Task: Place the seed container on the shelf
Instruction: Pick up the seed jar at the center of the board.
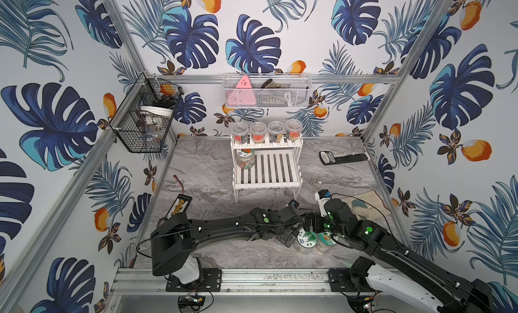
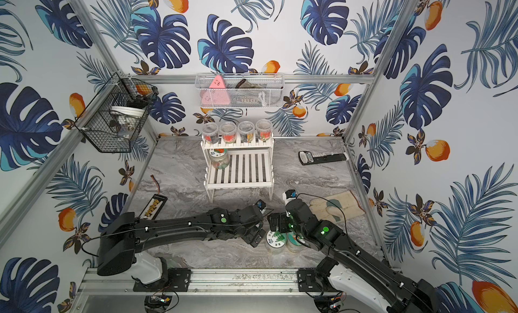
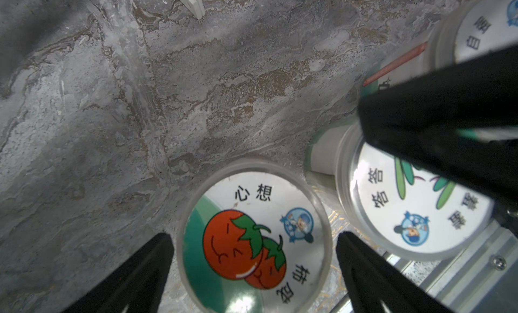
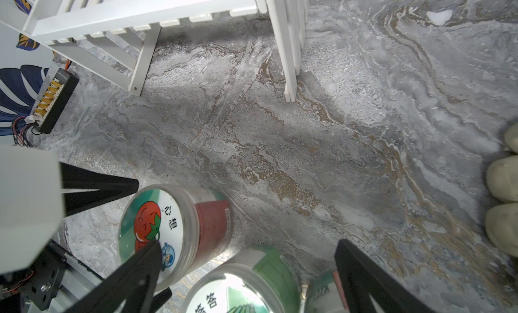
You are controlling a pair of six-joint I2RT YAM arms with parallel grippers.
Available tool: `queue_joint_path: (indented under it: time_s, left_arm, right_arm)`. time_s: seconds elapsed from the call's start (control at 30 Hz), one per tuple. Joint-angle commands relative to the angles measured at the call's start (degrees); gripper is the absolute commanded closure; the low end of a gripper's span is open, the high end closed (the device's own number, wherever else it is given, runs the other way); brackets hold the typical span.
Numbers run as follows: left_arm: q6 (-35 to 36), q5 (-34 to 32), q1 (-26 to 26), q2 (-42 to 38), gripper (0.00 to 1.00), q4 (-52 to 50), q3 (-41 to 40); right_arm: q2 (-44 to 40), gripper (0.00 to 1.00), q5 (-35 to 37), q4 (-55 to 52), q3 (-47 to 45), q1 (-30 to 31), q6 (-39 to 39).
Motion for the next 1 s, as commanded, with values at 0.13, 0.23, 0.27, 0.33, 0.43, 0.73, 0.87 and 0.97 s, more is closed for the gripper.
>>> queue_joint_path:
  time_s: [0.13,0.23,0.27,0.33,0.43,0.73,0.87,0.97]
  left_arm:
    - [0.15,-1.5,-0.12,0.94,0.01,-0.14,0.54]
    - [-0.2,-1.52,-0.12,0.89,0.01,0.8,0.14]
    - [-0.24,-1.65,-0.13,0.91,0.01,0.8,0.17]
    - [-0.37,-1.81,-0.13,1.11,0.01,0.74,0.21]
    - [-0.77,-1.84,-0.12,1.48,0.01,0.76,0.08]
    - [-0.74,-1.8,-0.06,1.5,0.02,0.86,-0.21]
    - [-1.02,-1.83,-0.09,0.89,0.07,0.27,-0.24]
    - [-2.0,-2.33,-0.09,-0.52,0.11,-0.52,-0.63]
  right_arm:
    - [0.1,0.0,0.16,1.19,-0.59,0.02,1.26]
    - [0.19,0.0,0.13,1.34,-0.59,0.0,1.34]
    - [0.27,0.0,0.1,1.27,-0.56,0.06,1.33]
    - [0.28,0.0,0.1,1.34,-0.54,0.0,1.35]
    - [0.28,0.0,-0.06,1.54,-0.71,0.02,1.35]
    - [0.37,0.0,-0.42,1.98,-1.06,0.06,1.65]
    - [0.28,0.0,-0.4,2.04,-0.89,0.04,1.48]
    - [-0.49,0.0,-0.42,2.54,-0.71,0.04,0.92]
